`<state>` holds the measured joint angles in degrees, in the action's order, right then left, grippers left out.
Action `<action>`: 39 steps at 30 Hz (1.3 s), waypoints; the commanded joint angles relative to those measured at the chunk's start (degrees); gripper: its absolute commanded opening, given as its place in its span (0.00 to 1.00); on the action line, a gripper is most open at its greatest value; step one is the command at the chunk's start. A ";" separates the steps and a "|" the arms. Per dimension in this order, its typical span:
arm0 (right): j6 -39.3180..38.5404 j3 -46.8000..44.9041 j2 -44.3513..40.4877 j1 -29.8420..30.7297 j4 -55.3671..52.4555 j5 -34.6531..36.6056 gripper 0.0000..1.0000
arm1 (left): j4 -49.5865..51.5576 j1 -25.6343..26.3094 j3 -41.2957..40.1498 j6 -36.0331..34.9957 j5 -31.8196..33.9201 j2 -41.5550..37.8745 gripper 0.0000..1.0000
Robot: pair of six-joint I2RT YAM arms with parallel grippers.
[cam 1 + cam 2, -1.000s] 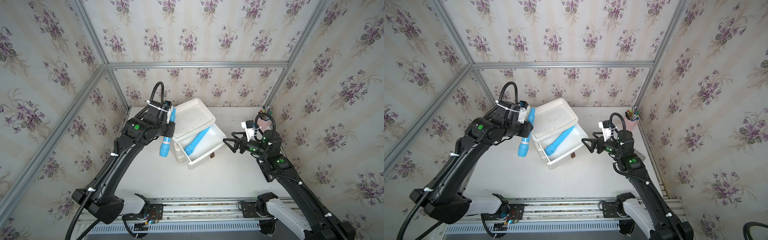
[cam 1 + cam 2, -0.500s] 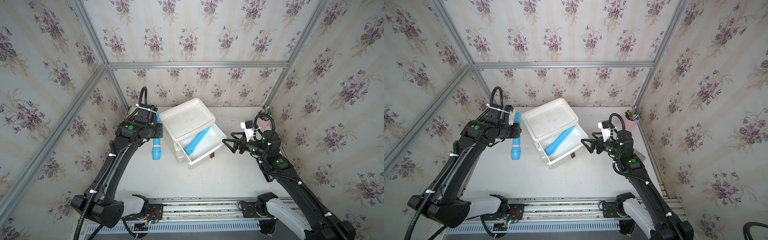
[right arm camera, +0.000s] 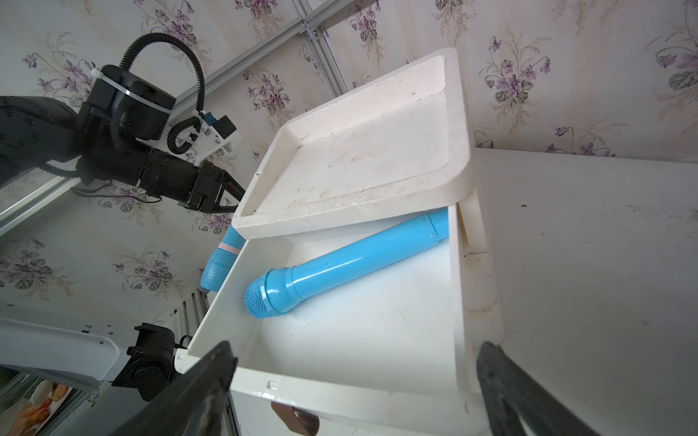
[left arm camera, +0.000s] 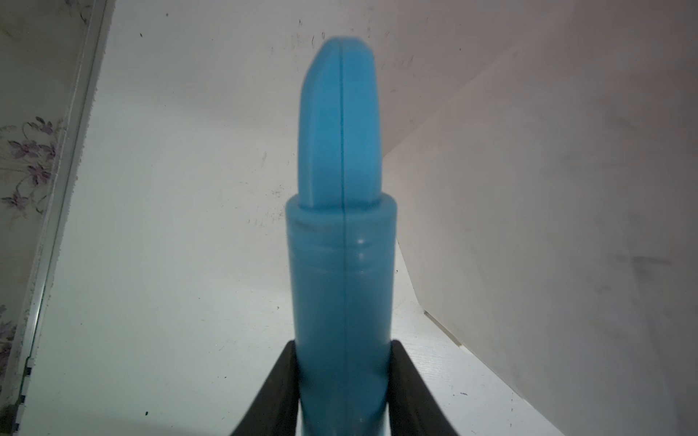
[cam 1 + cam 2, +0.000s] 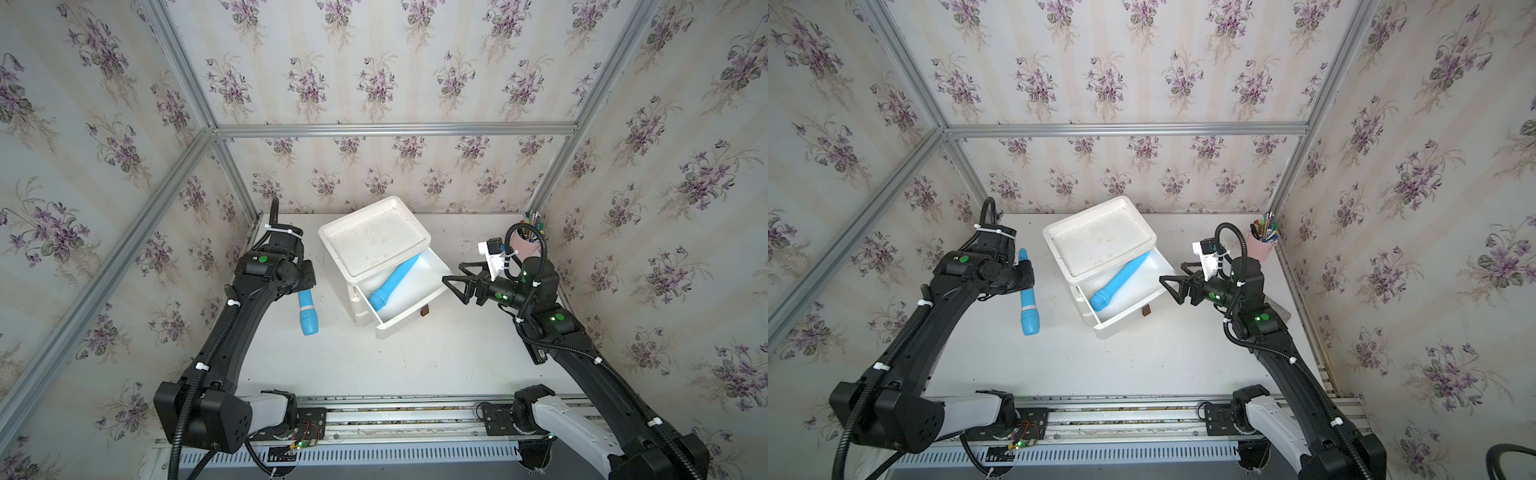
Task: Take the microphone out of the drawer
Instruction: Place the microphone at the center of the board.
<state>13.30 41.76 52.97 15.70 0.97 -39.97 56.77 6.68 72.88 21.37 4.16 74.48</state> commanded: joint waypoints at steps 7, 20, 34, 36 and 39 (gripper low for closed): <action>-1.43 0.26 -0.13 0.03 -0.18 -0.11 0.98 | -8.97 -1.13 -7.31 5.00 -1.13 1.79 0.00; -1.53 -0.41 -0.24 0.03 0.02 0.02 0.98 | -13.59 -1.86 -12.05 6.49 -1.97 6.28 0.00; -1.01 -1.28 -1.13 0.12 0.31 0.20 0.98 | -15.99 -1.93 -14.35 6.24 -2.14 11.48 0.00; -1.00 -1.28 -1.19 0.12 0.36 0.07 0.98 | -16.09 -1.95 -14.74 6.23 -2.08 11.98 0.00; -1.00 -1.31 -1.14 0.12 0.33 0.16 0.98 | -16.51 -2.09 -15.55 6.50 -1.92 12.35 0.00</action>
<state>12.21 40.49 52.03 15.73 0.51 -39.83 40.91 4.75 57.74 26.87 1.52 86.67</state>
